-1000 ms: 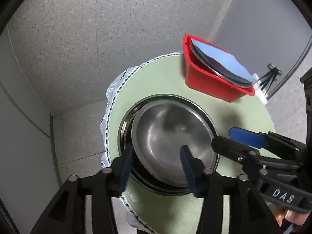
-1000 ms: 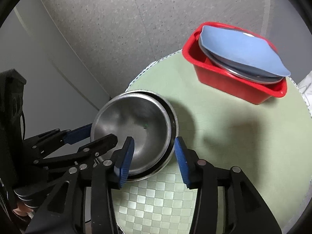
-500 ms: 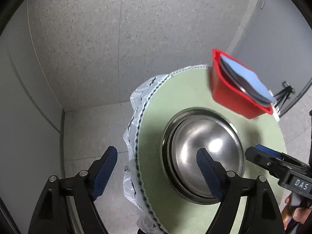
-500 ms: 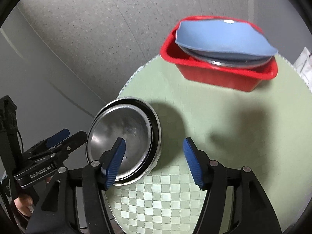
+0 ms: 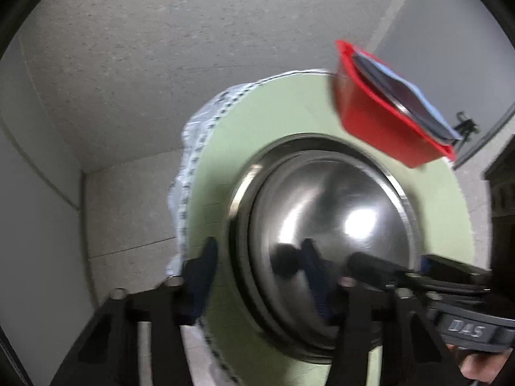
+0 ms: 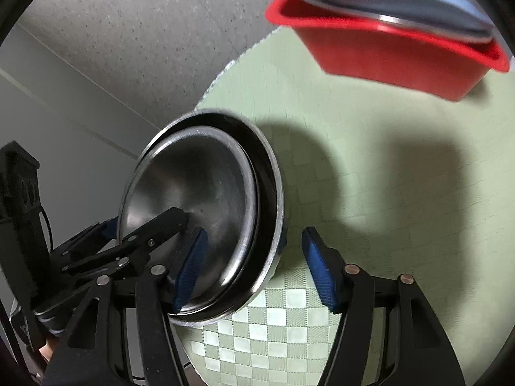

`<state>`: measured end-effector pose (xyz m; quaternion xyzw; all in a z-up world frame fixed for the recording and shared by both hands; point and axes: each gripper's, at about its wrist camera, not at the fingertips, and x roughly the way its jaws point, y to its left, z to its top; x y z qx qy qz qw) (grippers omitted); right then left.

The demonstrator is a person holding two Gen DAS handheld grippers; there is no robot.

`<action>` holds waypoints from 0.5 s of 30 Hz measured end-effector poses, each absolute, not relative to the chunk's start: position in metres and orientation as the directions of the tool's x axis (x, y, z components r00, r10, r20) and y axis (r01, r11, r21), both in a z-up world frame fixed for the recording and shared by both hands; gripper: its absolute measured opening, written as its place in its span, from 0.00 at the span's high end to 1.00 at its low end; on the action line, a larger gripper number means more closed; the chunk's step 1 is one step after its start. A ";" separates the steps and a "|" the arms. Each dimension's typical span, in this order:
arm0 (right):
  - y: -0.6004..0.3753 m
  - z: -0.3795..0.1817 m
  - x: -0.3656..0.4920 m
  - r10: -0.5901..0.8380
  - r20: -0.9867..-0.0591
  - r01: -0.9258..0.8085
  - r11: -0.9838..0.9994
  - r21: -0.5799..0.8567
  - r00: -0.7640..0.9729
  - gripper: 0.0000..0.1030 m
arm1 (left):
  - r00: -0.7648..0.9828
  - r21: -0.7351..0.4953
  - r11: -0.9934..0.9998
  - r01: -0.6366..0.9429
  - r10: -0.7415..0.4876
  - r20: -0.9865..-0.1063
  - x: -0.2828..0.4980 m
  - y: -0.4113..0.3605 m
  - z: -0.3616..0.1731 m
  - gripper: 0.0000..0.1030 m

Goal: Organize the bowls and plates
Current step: 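Grasp the stacked steel bowls rim with both tools and lift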

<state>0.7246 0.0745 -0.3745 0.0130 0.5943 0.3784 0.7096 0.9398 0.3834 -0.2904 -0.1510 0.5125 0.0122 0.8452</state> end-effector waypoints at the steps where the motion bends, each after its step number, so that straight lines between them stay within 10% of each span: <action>1: 0.074 -0.375 0.725 0.560 -0.829 -0.520 0.709 0.477 0.003 0.54 | 0.479 -0.225 0.960 -0.170 -0.119 -0.870 0.939 0.382 -0.289 0.60; 15: 0.037 -0.344 0.718 0.593 -0.797 -0.518 0.721 0.460 0.118 0.66 | 0.556 -0.208 0.971 -0.116 -0.110 -0.824 0.920 0.355 -0.251 0.62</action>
